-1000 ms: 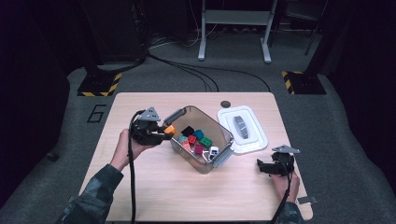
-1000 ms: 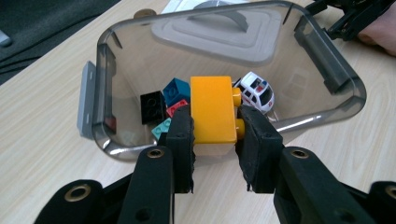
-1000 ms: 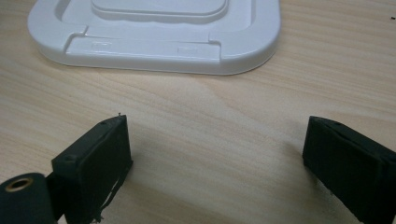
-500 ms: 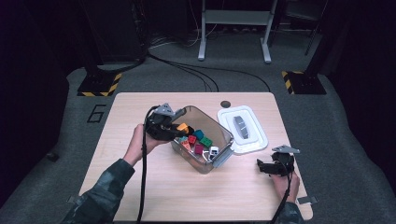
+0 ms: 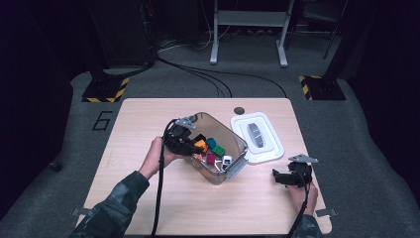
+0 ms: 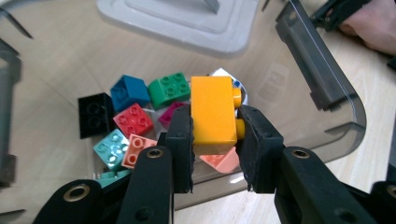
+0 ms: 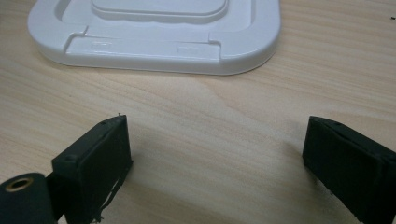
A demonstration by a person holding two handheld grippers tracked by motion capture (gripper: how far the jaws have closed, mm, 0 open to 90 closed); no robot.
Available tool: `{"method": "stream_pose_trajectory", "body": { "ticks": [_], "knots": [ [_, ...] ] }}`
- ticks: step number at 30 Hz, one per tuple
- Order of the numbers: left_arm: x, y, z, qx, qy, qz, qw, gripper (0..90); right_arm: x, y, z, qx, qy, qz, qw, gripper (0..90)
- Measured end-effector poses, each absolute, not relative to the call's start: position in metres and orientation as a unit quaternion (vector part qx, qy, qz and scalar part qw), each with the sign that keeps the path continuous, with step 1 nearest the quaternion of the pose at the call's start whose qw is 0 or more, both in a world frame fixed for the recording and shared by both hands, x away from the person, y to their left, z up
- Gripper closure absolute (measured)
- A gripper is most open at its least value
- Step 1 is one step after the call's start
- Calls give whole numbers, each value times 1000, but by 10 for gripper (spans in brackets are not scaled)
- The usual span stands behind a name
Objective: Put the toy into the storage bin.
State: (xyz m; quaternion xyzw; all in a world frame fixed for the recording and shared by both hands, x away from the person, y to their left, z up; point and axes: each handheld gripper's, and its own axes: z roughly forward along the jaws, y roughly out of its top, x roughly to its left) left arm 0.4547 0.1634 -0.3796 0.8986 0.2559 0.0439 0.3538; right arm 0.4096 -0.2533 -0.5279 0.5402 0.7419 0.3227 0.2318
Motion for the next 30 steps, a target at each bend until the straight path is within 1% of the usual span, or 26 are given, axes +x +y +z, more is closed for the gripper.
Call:
{"method": "stream_pose_trajectory", "body": {
  "ticks": [7, 14, 18, 25, 30],
  "knots": [
    [454, 161, -382, 906, 254, 31, 336, 662, 410, -253, -528, 540, 742, 323, 232, 70],
    [452, 163, -380, 909, 254, 32, 330, 612, 410, -253, -528, 540, 742, 323, 232, 70],
    [448, 168, -378, 905, 260, 39, 334, 500, 410, -253, -528, 540, 742, 323, 232, 70],
    [433, 183, -375, 897, 266, 70, 347, 297, 410, -253, -528, 540, 742, 323, 232, 71],
    [423, 200, -375, 885, 291, 102, 349, 208, 410, -253, -528, 540, 742, 323, 232, 70]
  ]
}}
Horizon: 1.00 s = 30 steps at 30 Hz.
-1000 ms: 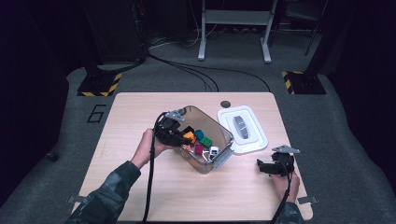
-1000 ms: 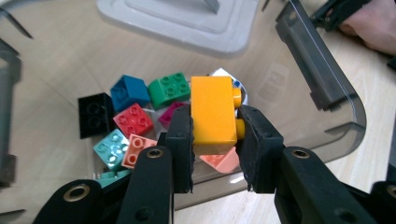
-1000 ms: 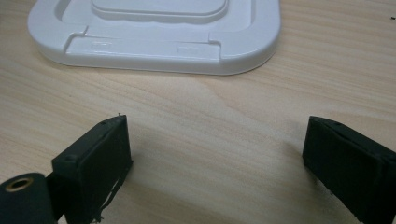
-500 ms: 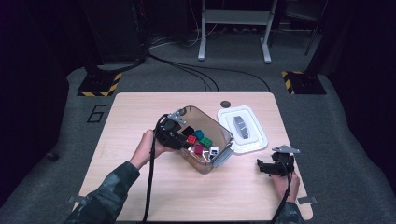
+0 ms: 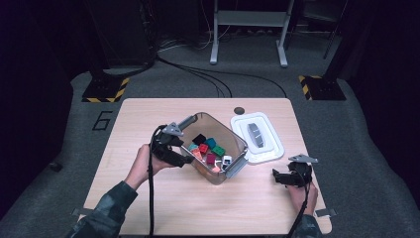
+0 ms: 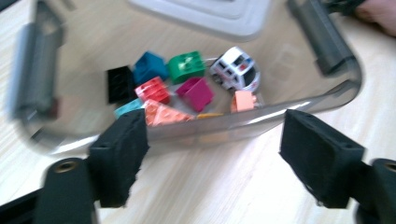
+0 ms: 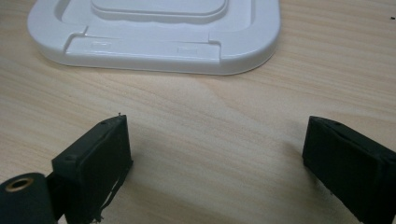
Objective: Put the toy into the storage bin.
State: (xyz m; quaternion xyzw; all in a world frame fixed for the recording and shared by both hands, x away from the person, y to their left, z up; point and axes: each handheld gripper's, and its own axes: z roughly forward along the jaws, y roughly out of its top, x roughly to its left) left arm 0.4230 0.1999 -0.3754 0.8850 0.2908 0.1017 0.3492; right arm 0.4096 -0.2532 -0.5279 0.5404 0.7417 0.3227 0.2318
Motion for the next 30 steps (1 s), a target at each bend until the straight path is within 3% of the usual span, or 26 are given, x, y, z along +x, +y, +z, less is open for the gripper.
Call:
{"method": "stream_pose_trajectory", "body": {
  "ticks": [14, 30],
  "knots": [
    [410, 247, -414, 857, 353, 139, 348, 151, 410, -253, -528, 540, 742, 323, 232, 70],
    [421, 294, -509, 831, 436, 170, 301, 115, 410, -253, -528, 540, 742, 323, 232, 70]
  ]
}}
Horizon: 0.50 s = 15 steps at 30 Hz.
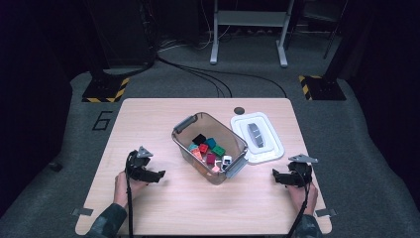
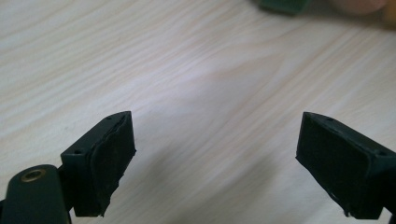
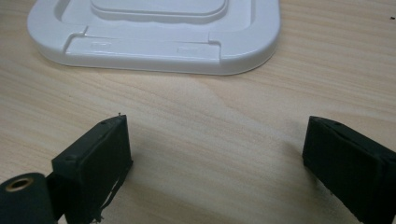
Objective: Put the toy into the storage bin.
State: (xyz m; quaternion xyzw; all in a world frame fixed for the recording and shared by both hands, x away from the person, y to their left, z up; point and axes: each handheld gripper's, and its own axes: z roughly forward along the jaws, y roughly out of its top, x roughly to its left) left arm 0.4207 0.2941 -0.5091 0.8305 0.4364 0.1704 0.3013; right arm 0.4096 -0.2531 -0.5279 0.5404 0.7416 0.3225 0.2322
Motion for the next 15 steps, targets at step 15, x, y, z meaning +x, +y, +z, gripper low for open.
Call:
{"method": "stream_pose_trajectory", "body": {
  "ticks": [15],
  "knots": [
    [420, 302, -530, 798, 453, 197, 346, 56, 410, -253, -528, 540, 742, 322, 232, 69]
  ]
}}
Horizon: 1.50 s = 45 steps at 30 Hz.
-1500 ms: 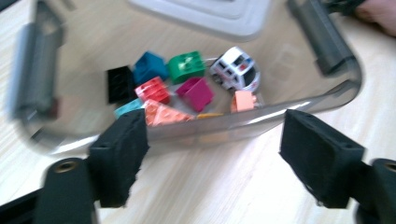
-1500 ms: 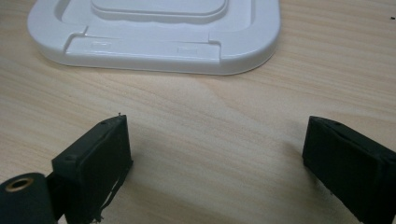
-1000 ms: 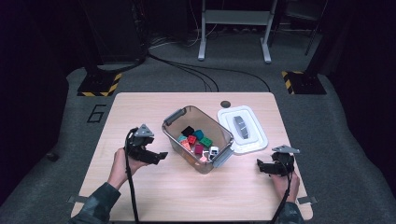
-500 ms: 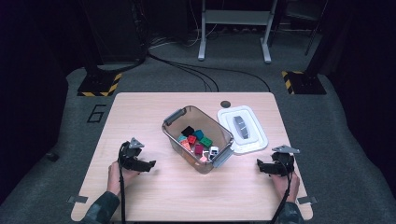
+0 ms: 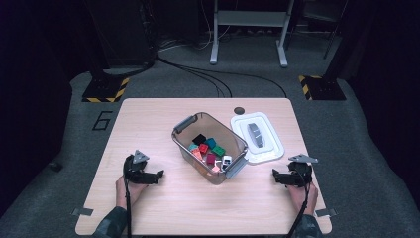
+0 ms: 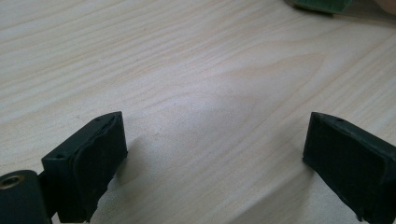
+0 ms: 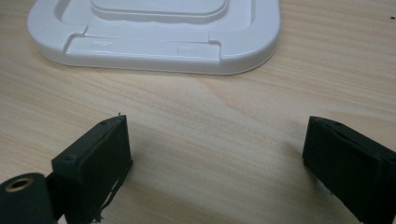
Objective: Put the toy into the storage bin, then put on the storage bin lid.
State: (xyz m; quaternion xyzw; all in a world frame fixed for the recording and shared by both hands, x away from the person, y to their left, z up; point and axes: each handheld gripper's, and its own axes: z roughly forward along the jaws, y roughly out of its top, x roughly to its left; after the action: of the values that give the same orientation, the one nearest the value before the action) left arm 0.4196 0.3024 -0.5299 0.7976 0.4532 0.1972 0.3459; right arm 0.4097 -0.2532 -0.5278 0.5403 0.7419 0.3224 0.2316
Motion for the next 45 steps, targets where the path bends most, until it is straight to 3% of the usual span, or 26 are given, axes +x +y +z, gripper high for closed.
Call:
{"method": "stream_pose_trajectory", "body": {
  "ticks": [10, 36, 40, 45],
  "knots": [
    [420, 302, -530, 801, 450, 193, 344, 43, 417, -254, -512, 543, 737, 338, 217, 51],
    [420, 302, -529, 811, 440, 184, 339, 16, 492, -204, -496, 510, 767, 346, 179, 35],
    [420, 302, -530, 810, 440, 186, 340, 15, 504, -195, -496, 511, 767, 344, 178, 79],
    [420, 302, -529, 811, 440, 184, 339, 15, 519, -184, -498, 511, 766, 342, 188, 284]
  ]
}}
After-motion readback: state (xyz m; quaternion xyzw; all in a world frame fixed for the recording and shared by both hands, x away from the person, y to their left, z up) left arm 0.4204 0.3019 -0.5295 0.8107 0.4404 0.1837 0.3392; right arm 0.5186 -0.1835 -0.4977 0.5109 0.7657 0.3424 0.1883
